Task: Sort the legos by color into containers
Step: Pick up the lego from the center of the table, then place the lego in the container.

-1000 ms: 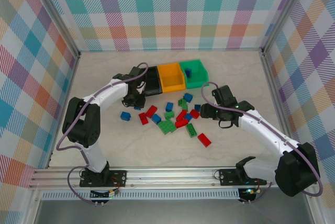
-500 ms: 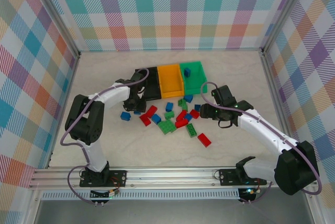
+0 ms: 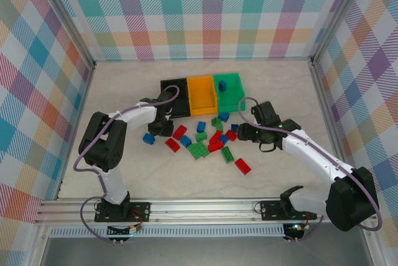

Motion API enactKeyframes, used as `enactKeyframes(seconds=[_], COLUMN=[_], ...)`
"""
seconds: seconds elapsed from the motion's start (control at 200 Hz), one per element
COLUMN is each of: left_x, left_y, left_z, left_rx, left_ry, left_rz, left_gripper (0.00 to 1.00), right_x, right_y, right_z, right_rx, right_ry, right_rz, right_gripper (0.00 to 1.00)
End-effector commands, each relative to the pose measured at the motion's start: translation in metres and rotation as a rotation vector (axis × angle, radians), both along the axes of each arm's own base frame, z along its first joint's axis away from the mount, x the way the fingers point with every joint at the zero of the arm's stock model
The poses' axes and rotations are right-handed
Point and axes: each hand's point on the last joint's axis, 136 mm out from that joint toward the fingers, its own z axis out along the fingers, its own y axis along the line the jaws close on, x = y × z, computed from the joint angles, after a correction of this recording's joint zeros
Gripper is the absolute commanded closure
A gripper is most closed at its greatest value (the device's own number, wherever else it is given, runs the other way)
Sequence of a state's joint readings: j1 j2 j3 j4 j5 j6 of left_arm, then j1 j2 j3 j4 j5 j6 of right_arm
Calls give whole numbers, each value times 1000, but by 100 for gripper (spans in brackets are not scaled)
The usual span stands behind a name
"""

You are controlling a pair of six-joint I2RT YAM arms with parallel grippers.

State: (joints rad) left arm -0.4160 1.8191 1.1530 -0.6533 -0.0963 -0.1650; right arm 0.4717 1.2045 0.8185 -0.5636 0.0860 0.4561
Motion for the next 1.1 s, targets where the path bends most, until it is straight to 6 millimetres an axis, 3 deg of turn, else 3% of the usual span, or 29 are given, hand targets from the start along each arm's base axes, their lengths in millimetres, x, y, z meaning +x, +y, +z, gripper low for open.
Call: enactKeyframes(seconds=[0.0,0.285,0.425,0.645,0.845,1.095], left_x=[-6,-14,-5,35,84,132], left_y=[3,-5,-25,-108,-189,-253], left_z=[23,81,115,144,141,140], left_rx=[16,-89,-174,-270,-300,-410], left_ry=[-61,-252,-304,-330,-297,-316], left_rz=[14,21,3,-116,-209,-234], left_gripper=[76,76,76,75,72,69], right_x=[0,1,3,1,-11,-25], right_y=[5,6,9,10,2,0], right_z=[-3,-5,-6,-6,-6,-11], right_rx=[16,19,30,32,12,49], right_ry=[7,10,12,20,36,68], right_rz=[10,12,17,21,17,-3], right_gripper=[32,32,31,31,31,31])
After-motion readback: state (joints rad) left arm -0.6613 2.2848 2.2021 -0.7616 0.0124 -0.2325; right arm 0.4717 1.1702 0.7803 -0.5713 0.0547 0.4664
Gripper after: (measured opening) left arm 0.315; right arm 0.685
